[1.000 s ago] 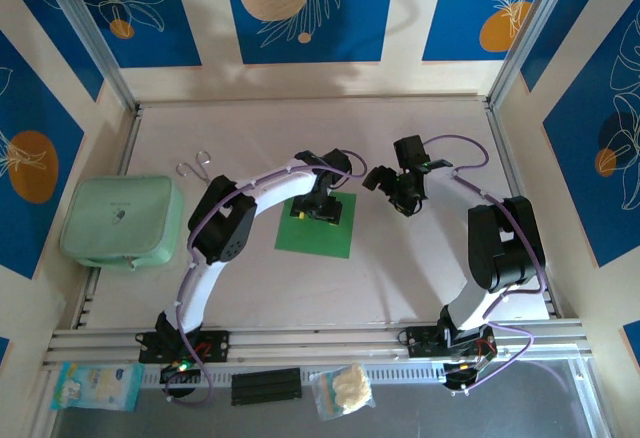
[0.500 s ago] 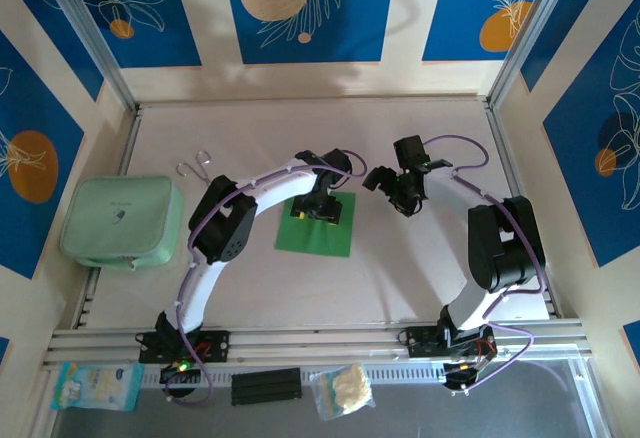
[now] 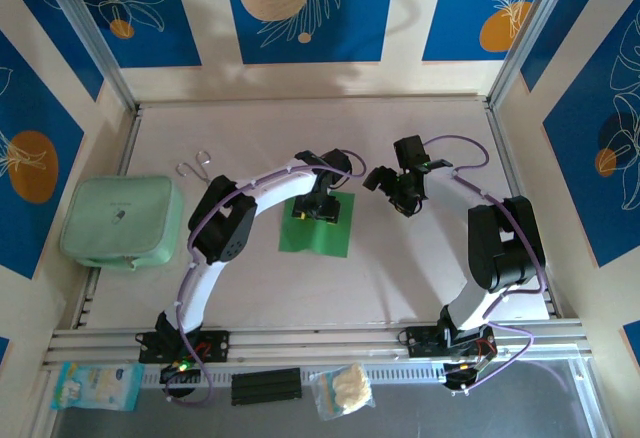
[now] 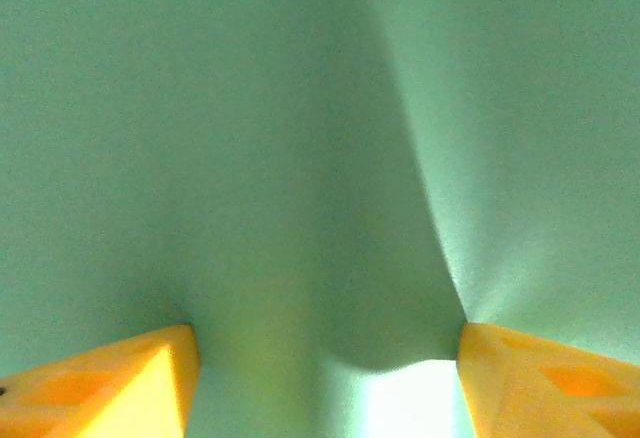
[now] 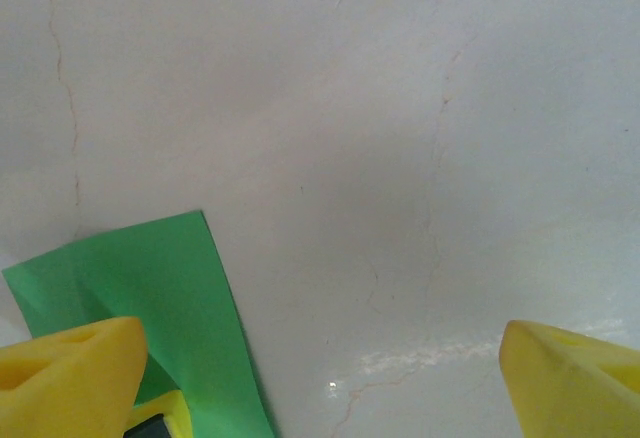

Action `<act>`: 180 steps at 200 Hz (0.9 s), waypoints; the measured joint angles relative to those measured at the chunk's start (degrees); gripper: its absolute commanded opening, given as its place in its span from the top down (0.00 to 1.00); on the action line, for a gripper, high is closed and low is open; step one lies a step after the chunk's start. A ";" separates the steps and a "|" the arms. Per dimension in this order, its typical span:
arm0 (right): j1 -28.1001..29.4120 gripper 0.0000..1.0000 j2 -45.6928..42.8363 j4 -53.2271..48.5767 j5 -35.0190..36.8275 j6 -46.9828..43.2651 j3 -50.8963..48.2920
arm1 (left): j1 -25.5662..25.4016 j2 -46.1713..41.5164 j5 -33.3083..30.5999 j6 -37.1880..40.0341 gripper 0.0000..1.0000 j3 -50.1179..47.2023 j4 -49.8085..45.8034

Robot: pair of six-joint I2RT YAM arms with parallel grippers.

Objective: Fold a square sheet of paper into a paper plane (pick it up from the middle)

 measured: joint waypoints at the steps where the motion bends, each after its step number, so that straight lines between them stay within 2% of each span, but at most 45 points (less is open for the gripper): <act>1: 0.00 0.08 0.00 0.00 0.00 0.00 0.00 | 0.00 -0.02 0.00 0.13 0.36 -0.09 0.09; 43: -0.07 0.08 0.00 0.76 -0.22 0.04 -0.04 | 0.22 -3.67 0.59 -0.52 0.52 -5.66 4.09; 84: -0.96 0.11 -1.16 3.87 -2.82 0.20 -1.97 | 2.75 -11.08 8.20 -1.07 0.62 -14.60 12.09; 114: -1.51 0.12 -3.28 7.50 -6.34 -0.09 -3.85 | 6.78 -18.29 15.87 -2.91 0.63 -20.52 20.87; 137: -1.99 0.18 -5.03 11.13 -9.94 -0.66 -5.07 | 9.60 -23.04 21.40 -5.38 0.64 -24.96 29.18; 158: -2.32 0.25 -5.92 14.19 -12.98 -1.66 -5.68 | 11.74 -24.92 25.44 -8.52 0.63 -28.76 36.76; 180: -2.25 0.35 -5.97 17.18 -16.81 -2.84 -5.75 | 12.90 -24.50 26.67 -10.62 0.64 -31.30 40.63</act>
